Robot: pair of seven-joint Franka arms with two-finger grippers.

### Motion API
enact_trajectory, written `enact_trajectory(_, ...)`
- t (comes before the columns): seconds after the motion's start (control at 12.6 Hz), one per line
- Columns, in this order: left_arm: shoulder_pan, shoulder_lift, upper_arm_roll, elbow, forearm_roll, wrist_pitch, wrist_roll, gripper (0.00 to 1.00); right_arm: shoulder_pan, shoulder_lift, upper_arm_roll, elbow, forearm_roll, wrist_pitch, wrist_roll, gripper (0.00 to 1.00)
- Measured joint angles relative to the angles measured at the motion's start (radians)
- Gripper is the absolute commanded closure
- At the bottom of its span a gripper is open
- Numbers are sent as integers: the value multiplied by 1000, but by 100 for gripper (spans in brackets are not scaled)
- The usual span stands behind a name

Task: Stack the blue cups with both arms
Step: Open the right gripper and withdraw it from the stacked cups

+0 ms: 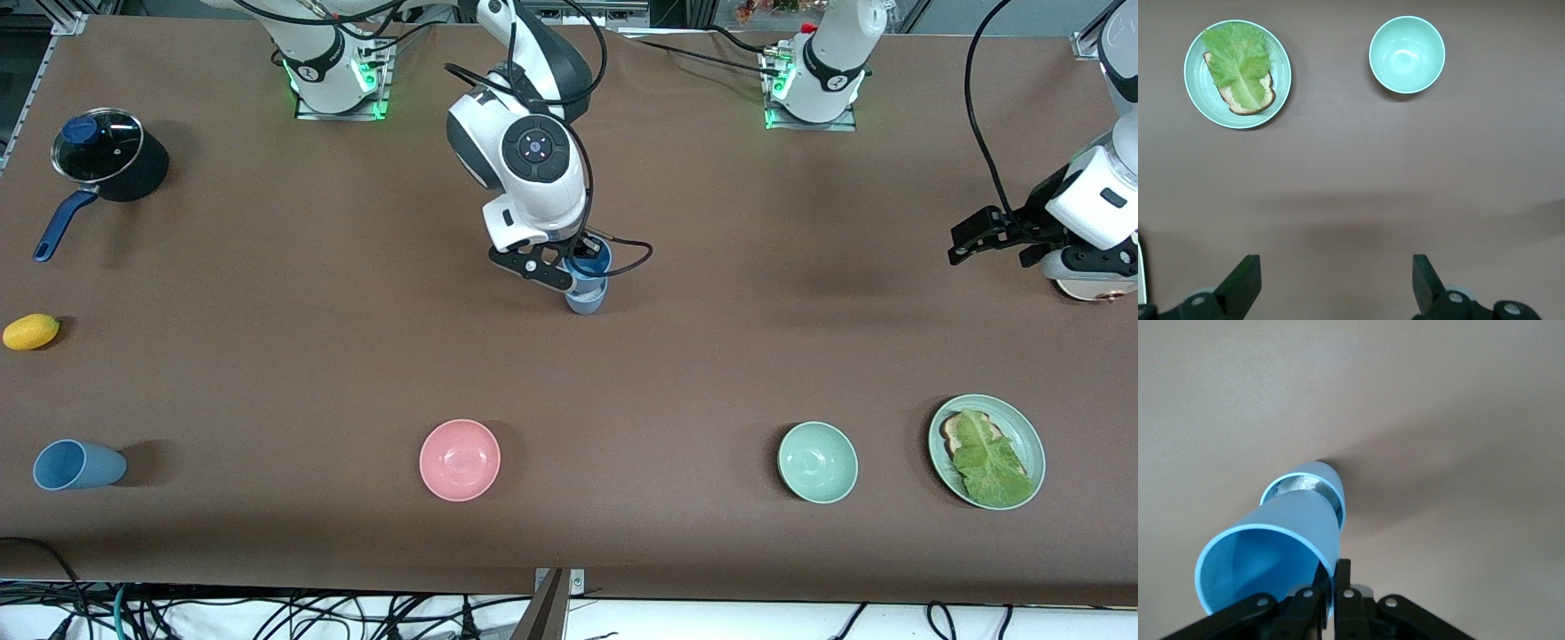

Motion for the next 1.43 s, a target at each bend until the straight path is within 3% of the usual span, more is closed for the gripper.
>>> enact_trajectory(0.16, 0, 0, 0, 0, 0, 0, 0, 0, 0, 3, 0, 2, 0, 0, -1, 70)
enact_trajectory(0.32, 0, 0, 0, 0, 0, 0, 0, 0, 0, 4, -1, 3, 0, 0, -1, 50)
enact_trajectory(0.87, 0, 0, 0, 0, 0, -1, 0, 0, -31, 2, -10, 69, 0, -72, -38, 36)
enact_trajectory(1.11, 0, 0, 0, 0, 0, -3, 0, 0, -111, -16, -14, 100, 0, -156, -189, 33)
enact_trajectory(1.43, 0, 0, 0, 0, 0, -3, 0, 0, -220, -92, -54, 102, 1, -300, -464, 15)
